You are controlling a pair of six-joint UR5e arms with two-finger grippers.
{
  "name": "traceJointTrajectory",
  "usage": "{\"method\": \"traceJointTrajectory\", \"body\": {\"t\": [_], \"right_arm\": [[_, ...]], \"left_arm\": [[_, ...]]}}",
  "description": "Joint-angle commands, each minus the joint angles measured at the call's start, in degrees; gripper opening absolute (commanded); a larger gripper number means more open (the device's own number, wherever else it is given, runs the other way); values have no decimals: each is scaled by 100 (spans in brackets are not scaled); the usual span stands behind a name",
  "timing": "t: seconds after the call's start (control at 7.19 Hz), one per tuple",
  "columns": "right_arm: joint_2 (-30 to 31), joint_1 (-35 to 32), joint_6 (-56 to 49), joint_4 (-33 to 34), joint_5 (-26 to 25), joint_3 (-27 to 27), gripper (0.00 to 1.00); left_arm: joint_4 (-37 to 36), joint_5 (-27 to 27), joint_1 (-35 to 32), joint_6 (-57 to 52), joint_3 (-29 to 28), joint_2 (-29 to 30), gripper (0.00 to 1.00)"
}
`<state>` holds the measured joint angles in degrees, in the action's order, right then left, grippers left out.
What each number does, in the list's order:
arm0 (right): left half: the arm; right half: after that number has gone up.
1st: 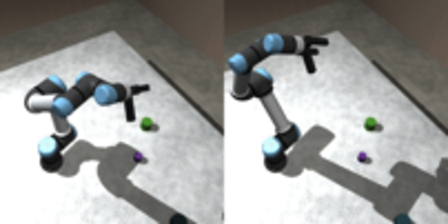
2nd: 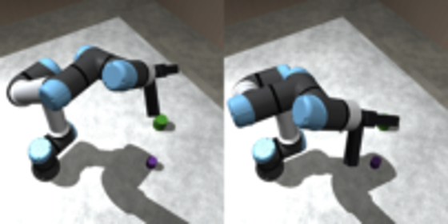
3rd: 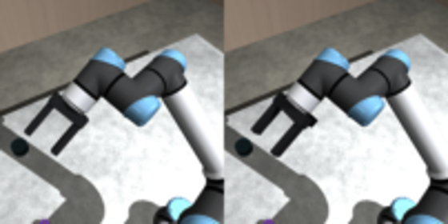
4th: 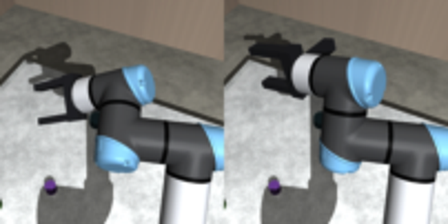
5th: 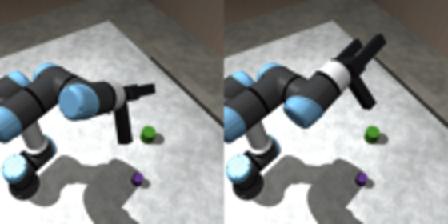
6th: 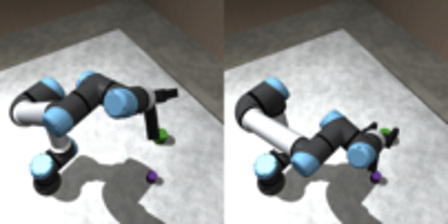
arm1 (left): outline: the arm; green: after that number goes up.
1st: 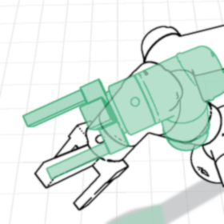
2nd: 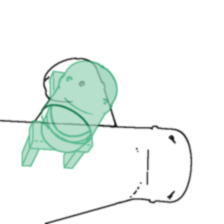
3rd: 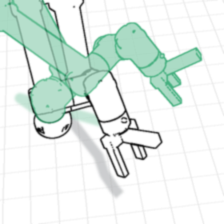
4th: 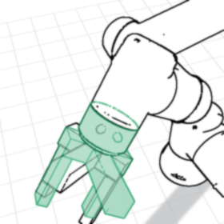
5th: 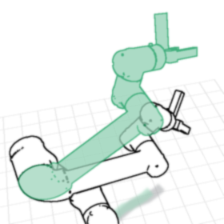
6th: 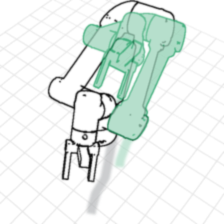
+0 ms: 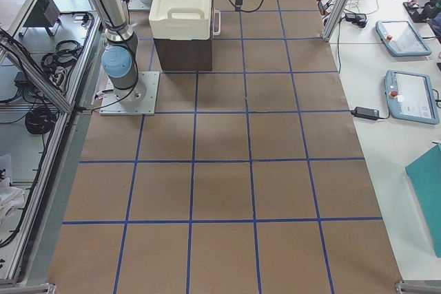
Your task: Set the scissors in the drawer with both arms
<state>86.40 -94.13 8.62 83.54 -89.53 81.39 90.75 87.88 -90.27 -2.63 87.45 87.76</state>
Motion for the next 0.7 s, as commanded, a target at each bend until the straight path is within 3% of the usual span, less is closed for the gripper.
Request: {"method": "traceJointTrajectory", "body": {"t": [0.0,0.28,0.56], "right_arm": [[0,9,-9,4,15,0,100],[0,9,-27,361,-11,0,100],[-27,-35,191,750,41,253,100]], "left_arm": [[56,63,-8,219,9,-57,100],[56,54,1,132,18,-57,100],[-22,10,184,-1521,236,-92,100]]}}
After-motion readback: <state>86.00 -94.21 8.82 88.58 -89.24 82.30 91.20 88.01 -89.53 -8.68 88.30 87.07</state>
